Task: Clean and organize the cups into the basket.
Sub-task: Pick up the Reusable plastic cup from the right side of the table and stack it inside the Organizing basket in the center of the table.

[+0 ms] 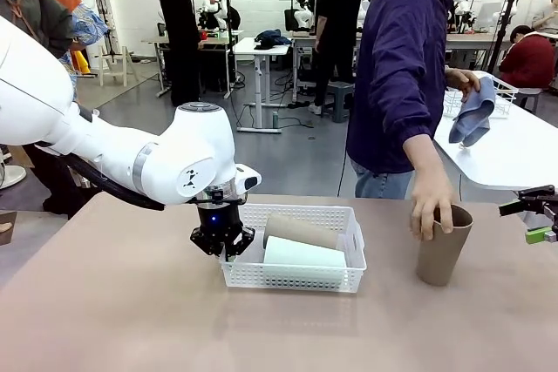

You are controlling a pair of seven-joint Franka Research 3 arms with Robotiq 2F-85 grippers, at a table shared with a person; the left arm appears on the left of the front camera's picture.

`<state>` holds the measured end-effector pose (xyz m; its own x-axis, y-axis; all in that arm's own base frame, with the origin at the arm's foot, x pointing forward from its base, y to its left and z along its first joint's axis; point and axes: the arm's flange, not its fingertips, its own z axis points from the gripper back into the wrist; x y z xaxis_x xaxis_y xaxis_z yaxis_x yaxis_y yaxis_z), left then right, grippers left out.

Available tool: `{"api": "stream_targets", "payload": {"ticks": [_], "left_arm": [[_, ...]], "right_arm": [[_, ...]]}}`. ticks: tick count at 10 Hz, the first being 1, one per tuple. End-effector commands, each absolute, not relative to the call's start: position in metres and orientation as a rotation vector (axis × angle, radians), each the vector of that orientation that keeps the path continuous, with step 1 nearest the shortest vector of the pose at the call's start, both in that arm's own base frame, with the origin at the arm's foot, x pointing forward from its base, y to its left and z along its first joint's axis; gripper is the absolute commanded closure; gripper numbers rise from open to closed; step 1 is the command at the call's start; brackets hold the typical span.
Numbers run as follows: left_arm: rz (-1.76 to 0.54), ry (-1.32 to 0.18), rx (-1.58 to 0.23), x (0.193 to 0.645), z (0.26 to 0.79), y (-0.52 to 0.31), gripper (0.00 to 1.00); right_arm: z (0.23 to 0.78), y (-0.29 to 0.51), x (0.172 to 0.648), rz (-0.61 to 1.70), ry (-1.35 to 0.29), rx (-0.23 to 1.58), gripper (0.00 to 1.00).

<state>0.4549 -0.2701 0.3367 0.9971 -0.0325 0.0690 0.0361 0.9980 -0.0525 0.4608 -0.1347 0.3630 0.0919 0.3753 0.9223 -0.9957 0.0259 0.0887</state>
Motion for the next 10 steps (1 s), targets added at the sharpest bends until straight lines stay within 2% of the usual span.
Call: {"api": "stream_targets", "payload": {"ticks": [1, 7, 10], "left_arm": [[-0.038, -0.068, -0.052, 0.454, 0.336, -0.271, 1.00], [-0.038, -0.068, -0.052, 0.454, 0.336, -0.271, 1.00], [-0.038, -0.068, -0.052, 0.454, 0.336, -0.271, 1.00]], "right_arm": [[0.362, -0.137, 0.463, 1.308, -0.872, 0.968, 0.00], [0.363, -0.135, 0.461, 1.294, -0.862, 0.958, 0.00], [0.299, -0.142, 0.490, 1.233, -0.820, 0.920, 0.00]]}}
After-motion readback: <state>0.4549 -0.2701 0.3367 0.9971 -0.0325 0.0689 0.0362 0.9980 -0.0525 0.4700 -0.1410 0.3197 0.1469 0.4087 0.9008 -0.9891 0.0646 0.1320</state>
